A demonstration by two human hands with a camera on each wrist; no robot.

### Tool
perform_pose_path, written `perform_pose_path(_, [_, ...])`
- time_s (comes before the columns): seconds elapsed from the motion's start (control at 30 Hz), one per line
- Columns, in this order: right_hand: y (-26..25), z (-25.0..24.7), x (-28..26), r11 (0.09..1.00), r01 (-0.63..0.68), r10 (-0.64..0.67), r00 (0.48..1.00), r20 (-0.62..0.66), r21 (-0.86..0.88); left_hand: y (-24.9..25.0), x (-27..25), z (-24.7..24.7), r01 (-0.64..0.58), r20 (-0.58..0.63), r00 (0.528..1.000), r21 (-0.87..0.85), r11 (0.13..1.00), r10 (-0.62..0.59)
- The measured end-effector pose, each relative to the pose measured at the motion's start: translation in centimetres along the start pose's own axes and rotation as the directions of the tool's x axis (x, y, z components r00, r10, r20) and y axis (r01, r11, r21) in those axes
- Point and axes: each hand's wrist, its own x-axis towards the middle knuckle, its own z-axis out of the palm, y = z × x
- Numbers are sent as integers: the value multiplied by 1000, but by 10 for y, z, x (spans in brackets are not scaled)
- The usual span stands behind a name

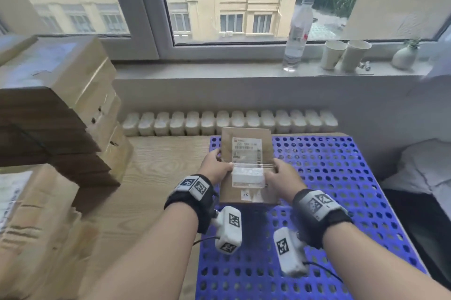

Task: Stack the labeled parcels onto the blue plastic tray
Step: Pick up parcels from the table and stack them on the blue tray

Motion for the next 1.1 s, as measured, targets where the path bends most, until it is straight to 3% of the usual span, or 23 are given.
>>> perform_pose_path(0.27, [-1, 4, 40, 996, -55, 58, 997, 42, -68, -11, 44, 2, 175, -45, 983, -28, 984, -176])
perform_pose_path(0.53, [-9, 5, 59, 983, -74, 90, 992, 88, -170, -21, 71, -4, 247, 11, 969, -8, 969, -247])
perform_pose_path(0.83, [-7, 11, 67, 966, -116, 136, 988, 71, -231, -16, 67, -7, 260, -9, 966, 84, 962, -260])
perform_pose_path(1.0, [-8, 17, 65, 928, -136, 154, 988, 24, -346, -12, 63, -4, 213, -56, 977, 232, 949, -206])
perform_pose_path(1.1, [-12, 18, 56, 878, -116, 124, 992, -15, -464, -7, 55, -1, 143, -74, 990, 420, 896, -123])
